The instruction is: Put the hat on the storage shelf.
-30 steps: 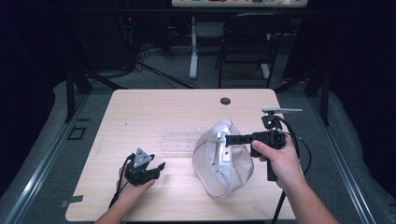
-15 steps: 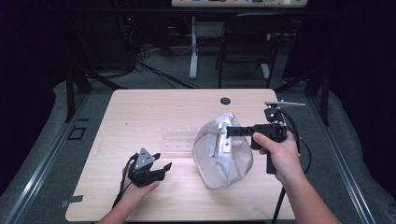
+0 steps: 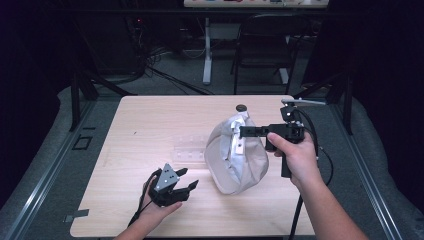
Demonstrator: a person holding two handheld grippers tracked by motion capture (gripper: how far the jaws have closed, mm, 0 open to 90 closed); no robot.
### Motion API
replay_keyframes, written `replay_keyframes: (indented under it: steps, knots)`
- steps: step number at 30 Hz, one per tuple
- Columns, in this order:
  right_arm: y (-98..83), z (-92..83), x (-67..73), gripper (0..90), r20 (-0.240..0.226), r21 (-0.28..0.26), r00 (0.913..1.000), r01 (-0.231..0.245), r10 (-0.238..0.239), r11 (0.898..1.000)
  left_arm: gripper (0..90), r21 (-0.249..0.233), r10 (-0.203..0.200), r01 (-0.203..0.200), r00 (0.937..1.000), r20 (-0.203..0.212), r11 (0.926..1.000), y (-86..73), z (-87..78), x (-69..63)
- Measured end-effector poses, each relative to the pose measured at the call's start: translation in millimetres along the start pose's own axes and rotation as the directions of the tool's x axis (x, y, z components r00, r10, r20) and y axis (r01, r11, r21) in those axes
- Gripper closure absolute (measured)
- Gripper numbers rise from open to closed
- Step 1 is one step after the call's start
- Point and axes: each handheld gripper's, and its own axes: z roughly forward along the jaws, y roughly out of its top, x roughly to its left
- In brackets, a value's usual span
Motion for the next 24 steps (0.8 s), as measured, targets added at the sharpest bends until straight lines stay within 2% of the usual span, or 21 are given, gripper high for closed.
replay_keyframes:
  steps: [5, 10, 18, 24]
  knots:
    - [2.9, 3.1, 2.0, 84.9, -0.001, -0.002, 0.9999, 0.011, -0.011, 1.000, 44.0, -0.002, 0.012, -0.011, 0.9996, 0.027, 0.9999, 6.5, 5.2, -11.4]
    - [8.1, 7.3, 2.1, 84.8, -0.011, -0.012, 0.9999, 0.006, -0.006, 1.000, 43.3, -0.020, -0.010, 0.011, 0.9973, 0.073, 0.9997, 13.5, 7.7, -22.4]
    - [14.1, 9.4, 3.1, 84.8, -0.005, -0.022, 1.0000, 0.006, -0.007, 1.000, 39.9, -0.026, 0.012, -0.009, 0.9946, 0.103, 0.9996, 20.6, 15.7, -35.3]
    - [16.6, 10.0, 3.6, 84.8, -0.002, -0.025, 1.0000, 0.007, -0.007, 1.000, 37.8, -0.031, 0.033, -0.030, 0.9941, 0.103, 0.9991, 26.1, 22.3, -43.5]
